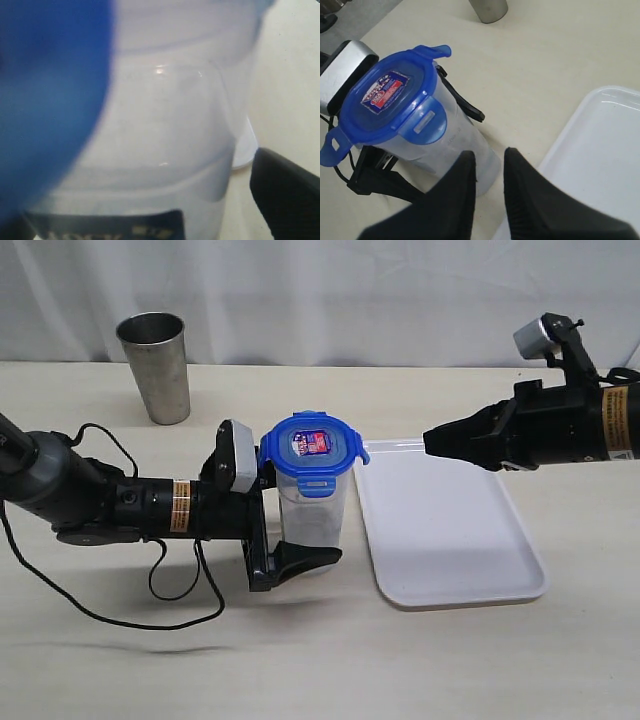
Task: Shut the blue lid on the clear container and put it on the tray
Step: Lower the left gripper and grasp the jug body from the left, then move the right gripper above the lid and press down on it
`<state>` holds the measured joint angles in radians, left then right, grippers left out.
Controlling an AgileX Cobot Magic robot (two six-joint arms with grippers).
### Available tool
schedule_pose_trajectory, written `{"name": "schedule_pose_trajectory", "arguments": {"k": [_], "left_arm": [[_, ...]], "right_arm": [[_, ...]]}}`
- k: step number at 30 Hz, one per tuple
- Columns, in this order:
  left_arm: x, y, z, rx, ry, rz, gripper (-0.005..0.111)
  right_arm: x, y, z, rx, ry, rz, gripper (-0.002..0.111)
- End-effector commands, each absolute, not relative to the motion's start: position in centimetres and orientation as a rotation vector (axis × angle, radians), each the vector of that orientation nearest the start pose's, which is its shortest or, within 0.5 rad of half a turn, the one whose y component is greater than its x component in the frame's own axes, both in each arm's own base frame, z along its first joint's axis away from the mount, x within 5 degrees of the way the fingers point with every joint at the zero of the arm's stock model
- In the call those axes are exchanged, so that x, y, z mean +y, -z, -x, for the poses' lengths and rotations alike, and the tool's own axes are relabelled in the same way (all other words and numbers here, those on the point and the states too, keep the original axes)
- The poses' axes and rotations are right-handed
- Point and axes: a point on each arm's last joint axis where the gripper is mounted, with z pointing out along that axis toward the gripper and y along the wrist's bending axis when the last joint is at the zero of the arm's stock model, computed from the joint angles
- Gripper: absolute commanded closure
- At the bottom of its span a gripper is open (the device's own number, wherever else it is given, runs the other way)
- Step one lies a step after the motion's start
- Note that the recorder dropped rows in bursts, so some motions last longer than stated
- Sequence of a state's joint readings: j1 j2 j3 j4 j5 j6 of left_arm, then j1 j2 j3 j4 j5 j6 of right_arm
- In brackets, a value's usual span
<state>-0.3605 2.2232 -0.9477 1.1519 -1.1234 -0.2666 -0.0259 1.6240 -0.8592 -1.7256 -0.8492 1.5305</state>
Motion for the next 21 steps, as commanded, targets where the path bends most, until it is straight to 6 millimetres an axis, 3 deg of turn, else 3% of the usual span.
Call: {"name": "schedule_pose_trajectory", "arguments": {"k": [1,15,17,21], "left_arm": [[-19.9,-7.7,-31.3,1.418,0.889,-1.296,0.011],[-20.1,-8.2,-31.3,1.378,0.920,-1.251,0.012],[-20.0,-8.2,-31.3,1.384,0.915,-1.251,0.019],[-20.0,-8.1,-31.3,1.386,0.913,-1.255,0.048]], "right_arm": [[5.8,-22.0,-30.3,2.123,-0.857,0.612,0.087],[5.9,-22.3,-30.6,2.119,-0.907,0.503,0.087],[5.9,-22.4,-30.7,2.111,-0.907,0.499,0.082],[5.9,-23.1,-31.0,2.088,-0.918,0.485,0.071]]}}
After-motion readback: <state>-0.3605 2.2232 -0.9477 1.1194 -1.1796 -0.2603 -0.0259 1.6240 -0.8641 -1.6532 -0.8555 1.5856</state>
